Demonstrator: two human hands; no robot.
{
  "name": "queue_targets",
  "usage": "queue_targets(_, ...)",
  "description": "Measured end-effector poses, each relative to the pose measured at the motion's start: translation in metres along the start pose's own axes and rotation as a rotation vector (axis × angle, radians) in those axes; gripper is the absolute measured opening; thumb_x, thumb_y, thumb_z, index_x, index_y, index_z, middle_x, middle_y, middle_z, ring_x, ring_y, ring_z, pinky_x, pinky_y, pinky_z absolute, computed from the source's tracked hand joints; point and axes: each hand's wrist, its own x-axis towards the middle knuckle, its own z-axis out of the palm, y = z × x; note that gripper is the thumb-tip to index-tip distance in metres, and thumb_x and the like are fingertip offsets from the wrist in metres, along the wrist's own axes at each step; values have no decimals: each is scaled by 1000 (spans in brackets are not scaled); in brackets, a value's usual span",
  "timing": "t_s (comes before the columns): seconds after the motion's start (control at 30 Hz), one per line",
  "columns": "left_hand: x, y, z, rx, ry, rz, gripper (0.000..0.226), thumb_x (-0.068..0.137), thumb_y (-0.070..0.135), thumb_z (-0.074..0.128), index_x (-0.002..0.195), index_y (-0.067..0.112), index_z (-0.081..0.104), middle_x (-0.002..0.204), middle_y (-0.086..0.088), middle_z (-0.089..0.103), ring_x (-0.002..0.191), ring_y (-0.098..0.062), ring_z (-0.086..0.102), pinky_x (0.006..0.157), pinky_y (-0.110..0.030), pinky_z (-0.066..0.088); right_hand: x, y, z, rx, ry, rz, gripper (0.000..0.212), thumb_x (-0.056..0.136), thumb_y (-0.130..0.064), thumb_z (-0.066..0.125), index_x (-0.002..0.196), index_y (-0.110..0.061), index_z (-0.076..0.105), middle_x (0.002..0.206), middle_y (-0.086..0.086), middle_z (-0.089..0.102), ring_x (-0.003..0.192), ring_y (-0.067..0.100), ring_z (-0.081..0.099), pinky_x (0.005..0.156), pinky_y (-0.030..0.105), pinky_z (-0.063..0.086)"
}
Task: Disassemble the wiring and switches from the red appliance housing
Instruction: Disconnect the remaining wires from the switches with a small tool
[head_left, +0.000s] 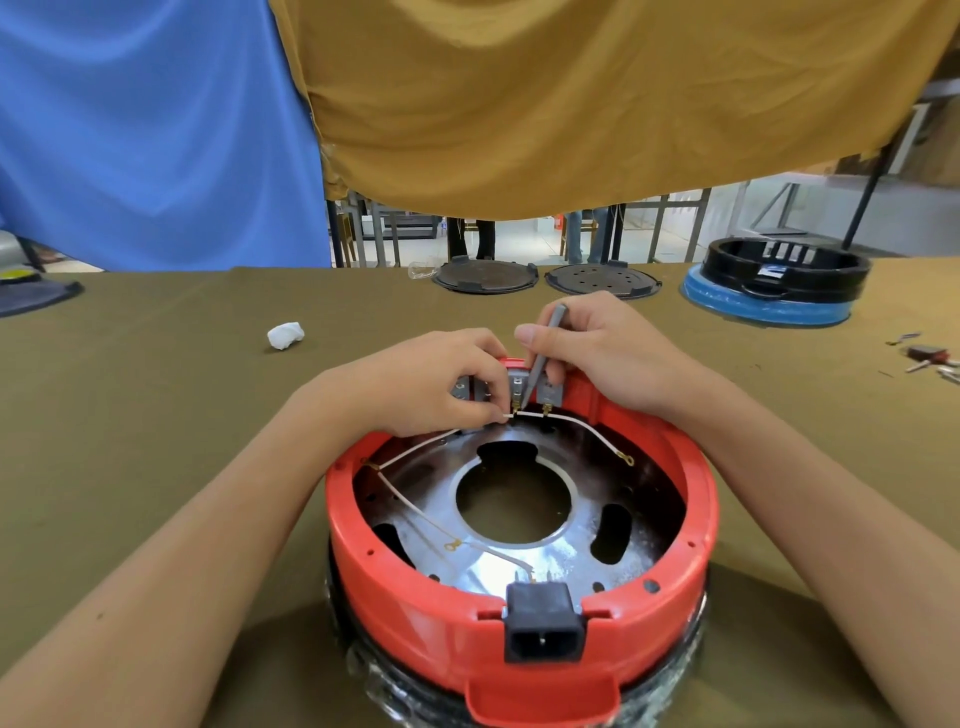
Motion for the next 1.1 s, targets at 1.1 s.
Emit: queue_targets(1.1,0,-3,1,-39,13,7,6,89,28,69,87,31,73,115,20,52,99,1,56,96,-34,44,-16,-13,-2,-277,44,-208,25,93,-33,69,74,-17,74,59,-1,67,56,17,60,61,40,47)
